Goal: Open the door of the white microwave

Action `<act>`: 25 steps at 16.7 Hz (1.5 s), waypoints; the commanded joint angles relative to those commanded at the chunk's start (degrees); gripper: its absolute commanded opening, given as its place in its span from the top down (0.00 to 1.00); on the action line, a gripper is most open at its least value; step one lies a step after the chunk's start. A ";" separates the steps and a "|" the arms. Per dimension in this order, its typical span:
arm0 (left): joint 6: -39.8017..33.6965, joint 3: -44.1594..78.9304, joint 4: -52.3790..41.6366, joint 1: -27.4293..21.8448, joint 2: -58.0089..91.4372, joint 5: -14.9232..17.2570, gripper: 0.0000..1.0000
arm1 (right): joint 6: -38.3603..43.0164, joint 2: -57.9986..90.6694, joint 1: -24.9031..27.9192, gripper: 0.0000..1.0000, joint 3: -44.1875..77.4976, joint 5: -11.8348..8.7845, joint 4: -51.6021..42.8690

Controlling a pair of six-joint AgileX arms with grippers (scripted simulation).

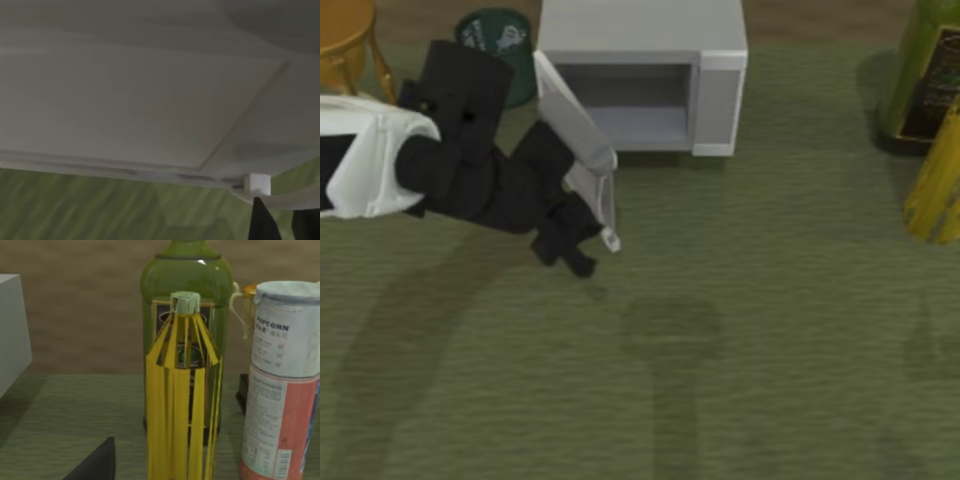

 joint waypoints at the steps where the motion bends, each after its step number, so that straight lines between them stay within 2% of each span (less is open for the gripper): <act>1: 0.53 0.11 -0.19 0.30 -0.06 0.31 1.00 | 0.00 0.00 0.00 0.00 0.00 0.00 0.00; 5: 2.74 0.31 -1.19 1.35 -0.08 1.48 1.00 | 0.00 0.00 0.00 0.00 0.00 0.00 0.00; 25: 2.80 0.31 -1.22 1.37 -0.08 1.51 1.00 | 0.00 0.00 0.00 0.00 0.00 0.00 0.00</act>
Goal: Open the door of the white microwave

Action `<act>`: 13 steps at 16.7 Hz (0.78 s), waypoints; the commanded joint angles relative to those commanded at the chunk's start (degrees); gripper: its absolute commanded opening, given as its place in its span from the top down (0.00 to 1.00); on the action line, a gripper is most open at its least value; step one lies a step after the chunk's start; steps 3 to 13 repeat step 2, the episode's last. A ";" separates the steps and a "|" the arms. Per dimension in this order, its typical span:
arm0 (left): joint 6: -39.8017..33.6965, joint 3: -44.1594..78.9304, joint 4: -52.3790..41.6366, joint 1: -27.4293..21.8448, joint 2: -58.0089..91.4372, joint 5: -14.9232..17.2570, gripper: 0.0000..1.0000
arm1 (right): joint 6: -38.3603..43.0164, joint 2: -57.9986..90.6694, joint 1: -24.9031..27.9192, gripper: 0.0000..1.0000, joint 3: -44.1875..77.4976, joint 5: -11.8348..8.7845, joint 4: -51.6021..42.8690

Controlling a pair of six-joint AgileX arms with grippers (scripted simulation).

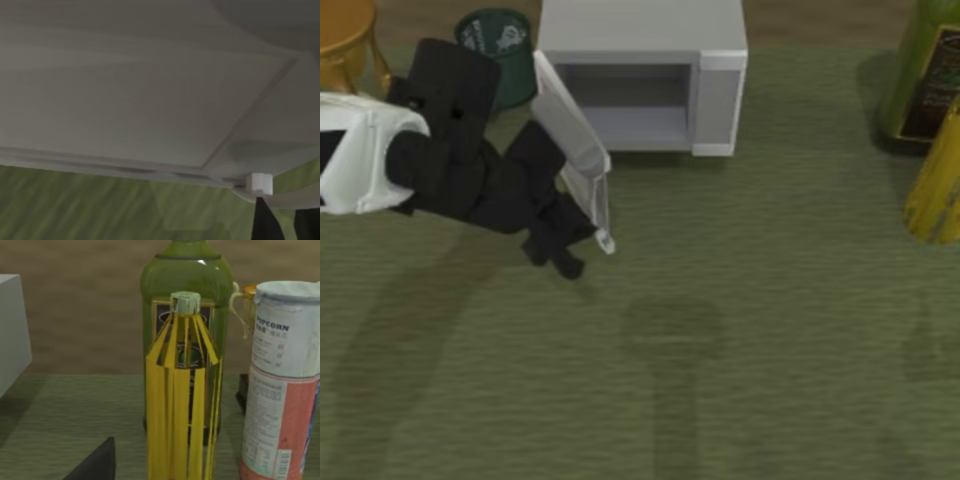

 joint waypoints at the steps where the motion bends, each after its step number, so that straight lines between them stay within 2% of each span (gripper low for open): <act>1: 0.00 0.00 0.00 0.00 0.00 0.00 1.00 | 0.00 0.00 0.00 0.00 0.00 0.00 0.00; 13: 0.00 0.00 0.00 0.00 0.00 0.00 1.00 | 0.00 0.00 0.00 0.00 0.00 0.00 0.00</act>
